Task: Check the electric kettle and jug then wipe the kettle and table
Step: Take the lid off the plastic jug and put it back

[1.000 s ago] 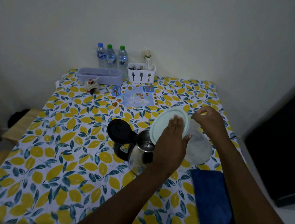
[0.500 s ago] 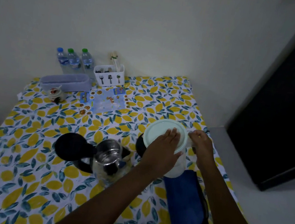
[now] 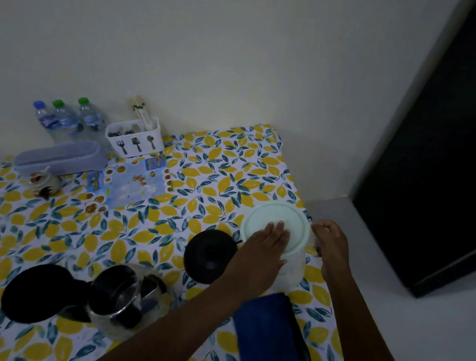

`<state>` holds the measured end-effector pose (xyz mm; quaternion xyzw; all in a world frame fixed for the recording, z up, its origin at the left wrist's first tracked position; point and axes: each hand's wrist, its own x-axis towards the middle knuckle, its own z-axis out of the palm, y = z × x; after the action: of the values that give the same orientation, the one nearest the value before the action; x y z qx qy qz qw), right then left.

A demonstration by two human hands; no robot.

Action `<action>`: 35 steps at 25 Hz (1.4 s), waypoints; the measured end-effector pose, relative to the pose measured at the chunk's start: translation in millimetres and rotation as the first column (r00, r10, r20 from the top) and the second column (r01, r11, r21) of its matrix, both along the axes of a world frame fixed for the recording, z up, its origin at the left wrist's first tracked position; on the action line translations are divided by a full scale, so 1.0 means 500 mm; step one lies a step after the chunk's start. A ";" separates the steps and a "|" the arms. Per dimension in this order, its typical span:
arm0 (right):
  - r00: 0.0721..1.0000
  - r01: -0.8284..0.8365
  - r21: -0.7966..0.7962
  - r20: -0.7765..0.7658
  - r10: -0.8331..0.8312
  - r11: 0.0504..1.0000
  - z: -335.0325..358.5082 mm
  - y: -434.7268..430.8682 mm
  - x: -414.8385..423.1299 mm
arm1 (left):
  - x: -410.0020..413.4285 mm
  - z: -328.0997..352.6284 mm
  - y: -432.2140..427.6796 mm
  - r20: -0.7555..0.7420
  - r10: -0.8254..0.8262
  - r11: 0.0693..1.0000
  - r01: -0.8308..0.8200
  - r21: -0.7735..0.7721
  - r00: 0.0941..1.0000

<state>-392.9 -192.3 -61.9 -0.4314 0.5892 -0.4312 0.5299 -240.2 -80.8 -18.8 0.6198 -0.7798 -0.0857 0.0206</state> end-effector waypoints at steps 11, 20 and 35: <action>0.994 -0.082 -0.018 0.064 0.083 0.996 -0.071 -0.068 -0.053 | -0.077 -0.063 -0.035 0.070 0.006 0.994 0.002 -0.114 0.998; 0.988 -0.061 -0.159 -0.150 0.037 0.985 -0.022 0.006 -0.058 | -0.062 -0.053 -0.022 -0.074 -0.040 0.984 0.026 -0.178 0.996; 0.575 -0.733 -0.323 -0.765 0.290 0.599 -0.024 0.372 0.152 | 0.207 -0.037 0.334 -0.354 0.364 0.866 -0.453 -0.213 0.861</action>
<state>-317.0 -6.5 -74.1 -0.8576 0.3950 -0.2354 0.2303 -136.8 86.4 -37.2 0.7419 -0.6202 -0.0581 0.2479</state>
